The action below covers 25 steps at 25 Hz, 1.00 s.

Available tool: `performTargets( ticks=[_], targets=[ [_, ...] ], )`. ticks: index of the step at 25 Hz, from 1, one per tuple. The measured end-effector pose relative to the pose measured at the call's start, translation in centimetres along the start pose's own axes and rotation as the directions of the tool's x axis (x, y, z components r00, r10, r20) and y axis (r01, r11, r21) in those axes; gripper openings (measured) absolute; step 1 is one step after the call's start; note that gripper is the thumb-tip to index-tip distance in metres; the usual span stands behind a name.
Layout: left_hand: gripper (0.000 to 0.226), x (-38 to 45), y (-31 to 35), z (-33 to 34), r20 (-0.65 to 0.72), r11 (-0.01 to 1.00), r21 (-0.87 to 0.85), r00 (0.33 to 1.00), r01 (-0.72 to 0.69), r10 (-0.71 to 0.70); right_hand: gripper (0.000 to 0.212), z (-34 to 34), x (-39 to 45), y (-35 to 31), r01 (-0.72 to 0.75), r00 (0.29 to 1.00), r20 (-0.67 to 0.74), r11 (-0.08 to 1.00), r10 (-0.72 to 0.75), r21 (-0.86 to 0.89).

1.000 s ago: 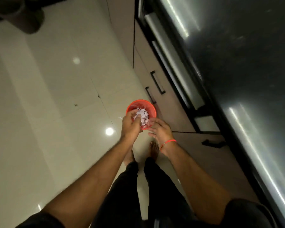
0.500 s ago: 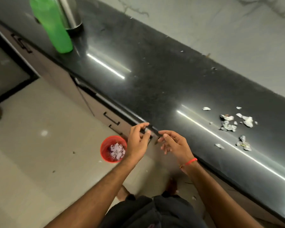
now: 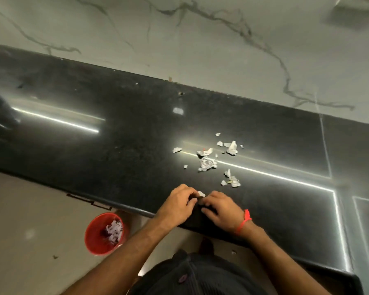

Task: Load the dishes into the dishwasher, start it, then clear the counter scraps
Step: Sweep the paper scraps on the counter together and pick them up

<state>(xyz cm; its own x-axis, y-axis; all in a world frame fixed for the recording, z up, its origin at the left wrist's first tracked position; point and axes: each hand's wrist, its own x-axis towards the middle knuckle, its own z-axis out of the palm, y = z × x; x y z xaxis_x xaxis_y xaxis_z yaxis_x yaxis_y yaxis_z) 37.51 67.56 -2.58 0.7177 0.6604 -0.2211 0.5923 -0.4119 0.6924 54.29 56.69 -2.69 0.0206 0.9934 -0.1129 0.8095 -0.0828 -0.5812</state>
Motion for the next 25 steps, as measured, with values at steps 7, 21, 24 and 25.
performTargets(
  ticks=[7, 21, 24, 25],
  targets=[
    [0.044, 6.4, 4.2, 0.3, -0.172, 0.996, -0.083, 0.985, -0.038, 0.023, 0.035, -5.0, 4.2, 4.1, 0.057, 0.981, -0.190, 0.996, -0.042, 0.074],
    [0.038, 12.1, 3.0, -4.0, 0.008, 0.986, 0.011, 0.986, 0.167, -0.167, 0.054, -4.2, 5.0, 2.3, -0.448, 0.834, -0.118, 0.787, 0.539, 0.425],
    [0.037, 13.5, 3.7, -3.9, -0.038, 0.991, -0.031, 0.990, 0.132, -0.133, 0.039, -6.4, 6.7, 4.2, -0.396, 0.746, -0.200, 0.664, 0.635, 0.634],
    [0.039, 14.2, 3.6, -4.4, -0.056, 0.991, -0.014, 0.989, 0.135, -0.136, 0.033, -7.7, 7.1, 5.4, -0.412, 0.697, -0.280, 0.688, 0.660, 0.597]
  ],
)
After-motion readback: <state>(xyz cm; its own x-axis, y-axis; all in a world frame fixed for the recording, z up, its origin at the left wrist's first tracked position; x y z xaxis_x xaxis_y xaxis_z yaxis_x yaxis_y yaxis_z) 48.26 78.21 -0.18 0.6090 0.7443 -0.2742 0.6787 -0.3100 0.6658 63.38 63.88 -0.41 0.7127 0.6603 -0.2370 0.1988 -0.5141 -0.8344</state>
